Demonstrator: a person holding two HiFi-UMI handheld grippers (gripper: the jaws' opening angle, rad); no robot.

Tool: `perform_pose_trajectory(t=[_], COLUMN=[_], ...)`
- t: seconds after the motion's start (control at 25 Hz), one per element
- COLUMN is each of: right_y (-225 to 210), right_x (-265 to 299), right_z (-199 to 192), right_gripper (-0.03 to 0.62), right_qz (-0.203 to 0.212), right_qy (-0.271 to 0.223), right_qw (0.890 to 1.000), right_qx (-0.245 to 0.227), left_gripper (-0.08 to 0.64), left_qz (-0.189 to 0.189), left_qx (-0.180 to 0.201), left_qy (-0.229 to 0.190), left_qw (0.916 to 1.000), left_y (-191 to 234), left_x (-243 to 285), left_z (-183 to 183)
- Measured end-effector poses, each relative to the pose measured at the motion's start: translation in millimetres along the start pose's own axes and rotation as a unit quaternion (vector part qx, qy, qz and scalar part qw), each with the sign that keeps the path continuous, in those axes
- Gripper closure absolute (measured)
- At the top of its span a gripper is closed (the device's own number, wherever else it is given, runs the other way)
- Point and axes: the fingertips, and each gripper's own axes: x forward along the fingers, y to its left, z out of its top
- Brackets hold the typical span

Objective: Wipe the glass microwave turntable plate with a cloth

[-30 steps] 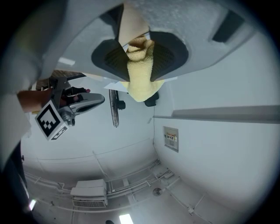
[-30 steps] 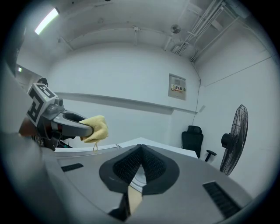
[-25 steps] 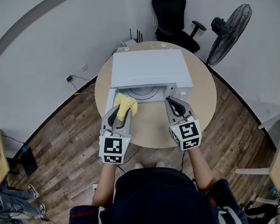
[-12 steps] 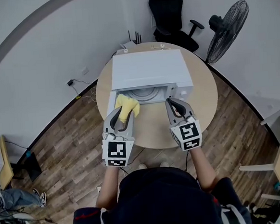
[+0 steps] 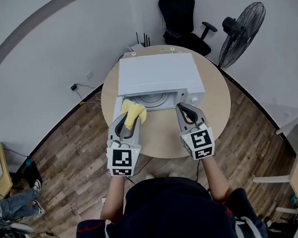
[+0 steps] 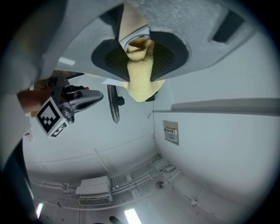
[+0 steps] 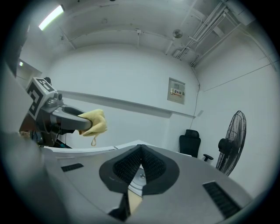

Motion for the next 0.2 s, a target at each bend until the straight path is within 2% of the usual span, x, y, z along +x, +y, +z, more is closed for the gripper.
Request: perform_pose_trajectory(t=[0.2], right_y=[4.3], right_x=[-0.7], right_z=[-1.1], right_gripper=[0.583], right_qz=[0.004], right_qy=[-0.002], right_qw=[1.000], right_qx=[0.000], left_gripper=[0.434], left_qz=[0.000], left_qx=[-0.002], left_qy=[0.000], left_qw=[1.0000], left_y=[-2.7], left_x=[-2.4], left_z=[-2.8])
